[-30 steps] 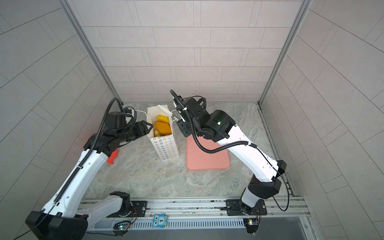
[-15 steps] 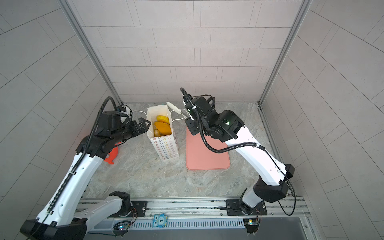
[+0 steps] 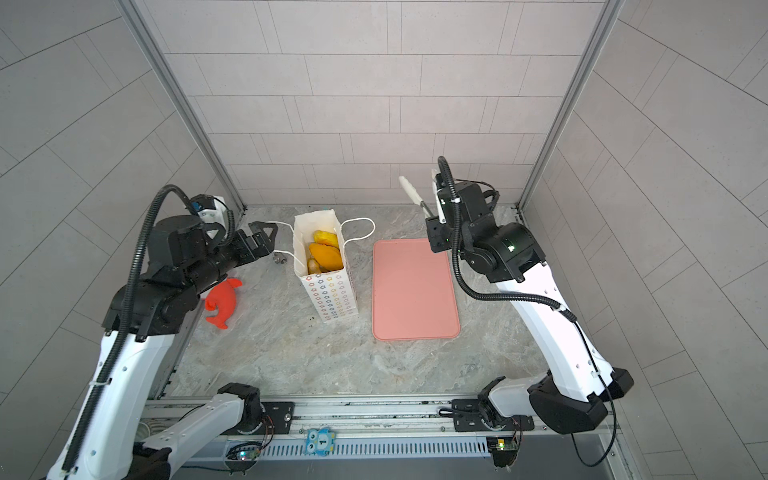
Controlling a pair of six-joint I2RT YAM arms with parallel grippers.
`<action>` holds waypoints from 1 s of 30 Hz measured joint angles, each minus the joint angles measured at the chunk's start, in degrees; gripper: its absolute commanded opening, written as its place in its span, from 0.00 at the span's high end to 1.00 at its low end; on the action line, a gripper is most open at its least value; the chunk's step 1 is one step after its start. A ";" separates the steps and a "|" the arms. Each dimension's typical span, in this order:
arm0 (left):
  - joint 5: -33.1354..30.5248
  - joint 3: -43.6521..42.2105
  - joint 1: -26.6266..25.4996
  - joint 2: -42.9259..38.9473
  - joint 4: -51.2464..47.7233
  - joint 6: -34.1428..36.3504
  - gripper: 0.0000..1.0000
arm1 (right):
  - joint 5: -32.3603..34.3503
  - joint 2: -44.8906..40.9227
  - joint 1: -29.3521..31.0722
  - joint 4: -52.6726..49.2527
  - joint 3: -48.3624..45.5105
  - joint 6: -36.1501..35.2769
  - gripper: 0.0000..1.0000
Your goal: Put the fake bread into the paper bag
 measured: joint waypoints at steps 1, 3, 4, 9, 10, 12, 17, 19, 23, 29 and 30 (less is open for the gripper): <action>-1.09 0.33 0.74 0.00 0.04 0.24 0.00 | -0.15 -0.52 -1.68 0.63 -1.03 0.11 0.49; -3.13 0.44 3.32 0.28 0.22 0.42 0.00 | -0.63 -1.27 -5.64 2.32 -3.34 0.59 0.49; -3.37 0.44 4.70 0.57 0.28 0.33 0.00 | -0.96 -1.33 -7.32 3.23 -4.37 0.83 0.49; -0.70 0.33 13.46 4.90 3.67 -2.14 0.00 | -3.19 -0.48 -17.25 9.38 -11.41 2.78 0.50; -0.04 0.15 14.64 6.05 4.63 -2.60 0.00 | -3.74 0.09 -18.71 10.14 -12.35 3.19 0.50; 1.14 -1.01 16.55 8.17 7.04 -3.41 0.00 | -4.85 1.99 -22.40 12.24 -14.64 4.00 0.51; 0.15 -5.16 18.03 11.34 12.15 -4.31 0.00 | -7.41 7.61 -28.09 16.35 -19.10 5.42 0.51; -0.37 -7.48 18.10 12.11 15.39 -4.50 0.00 | -7.74 9.81 -29.35 17.66 -20.46 5.66 0.51; -1.66 -18.10 18.10 11.54 26.99 -6.19 0.00 | -7.15 14.38 -30.84 19.56 -22.27 5.84 0.50; -4.31 -27.96 18.10 12.48 35.76 -6.56 0.00 | -5.29 22.34 -32.20 20.98 -23.37 5.60 0.50; -4.76 -27.96 18.10 12.90 36.83 -6.10 0.00 | -5.18 23.50 -32.44 21.00 -23.52 5.55 0.49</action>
